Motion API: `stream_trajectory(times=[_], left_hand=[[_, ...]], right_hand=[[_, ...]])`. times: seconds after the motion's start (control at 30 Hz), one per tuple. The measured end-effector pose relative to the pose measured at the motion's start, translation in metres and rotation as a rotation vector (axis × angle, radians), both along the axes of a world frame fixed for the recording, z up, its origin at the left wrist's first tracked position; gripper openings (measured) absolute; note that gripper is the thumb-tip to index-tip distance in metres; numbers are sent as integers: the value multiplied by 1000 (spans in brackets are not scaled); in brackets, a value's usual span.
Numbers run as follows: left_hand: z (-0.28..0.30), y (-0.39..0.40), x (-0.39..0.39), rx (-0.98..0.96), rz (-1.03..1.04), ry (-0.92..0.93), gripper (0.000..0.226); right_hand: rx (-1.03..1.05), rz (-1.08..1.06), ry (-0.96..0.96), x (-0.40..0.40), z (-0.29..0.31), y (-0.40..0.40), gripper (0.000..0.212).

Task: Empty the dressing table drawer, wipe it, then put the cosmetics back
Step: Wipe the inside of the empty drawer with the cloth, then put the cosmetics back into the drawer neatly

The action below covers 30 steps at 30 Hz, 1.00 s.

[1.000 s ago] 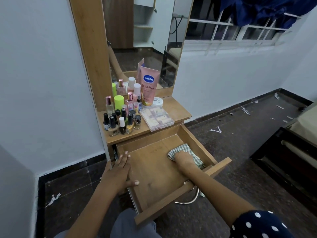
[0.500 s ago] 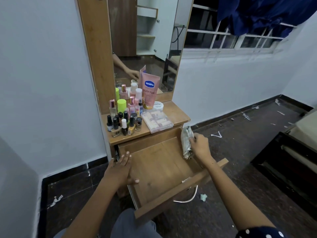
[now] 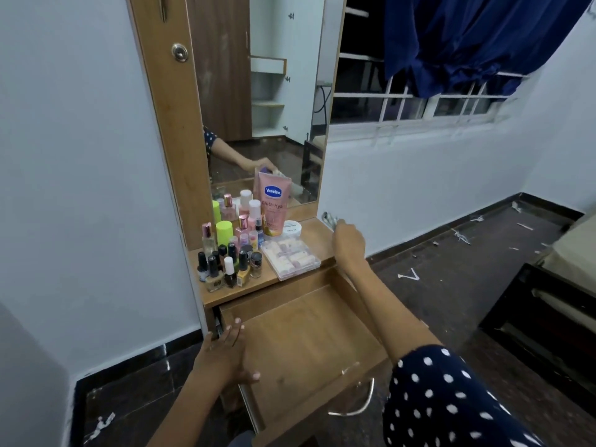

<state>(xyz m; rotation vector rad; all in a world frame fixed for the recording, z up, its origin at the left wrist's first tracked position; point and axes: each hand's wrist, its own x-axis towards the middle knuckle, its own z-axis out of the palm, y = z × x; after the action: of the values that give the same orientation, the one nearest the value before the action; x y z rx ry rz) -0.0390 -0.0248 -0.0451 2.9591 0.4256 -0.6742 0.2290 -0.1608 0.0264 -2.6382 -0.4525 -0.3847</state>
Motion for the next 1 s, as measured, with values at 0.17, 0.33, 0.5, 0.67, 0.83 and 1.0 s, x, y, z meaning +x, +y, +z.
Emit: stream_trajectory(times=[0.17,0.33,0.5,0.67,0.83,1.0], left_hand=[[4,1,1,-24,4,-5,98],[2,0,1,-43,11,0,98],[1,1,0,-65,16,7,98],[-3,3,0,-78,16,-20,96],[-8,4,-2,-76,9,-65,98],[-5,3,-3,-71,12,-61,98]], right_hand=[[-93,61,87,10,-19,32,29],[-145,118,142,13,-26,50,30],[-73,164,219,14,-33,56,31],[84,308,96,-7,-31,42,27],[-63,472,40,-41,-43,30,54],[-160,343,49,-50,-49,46,89]])
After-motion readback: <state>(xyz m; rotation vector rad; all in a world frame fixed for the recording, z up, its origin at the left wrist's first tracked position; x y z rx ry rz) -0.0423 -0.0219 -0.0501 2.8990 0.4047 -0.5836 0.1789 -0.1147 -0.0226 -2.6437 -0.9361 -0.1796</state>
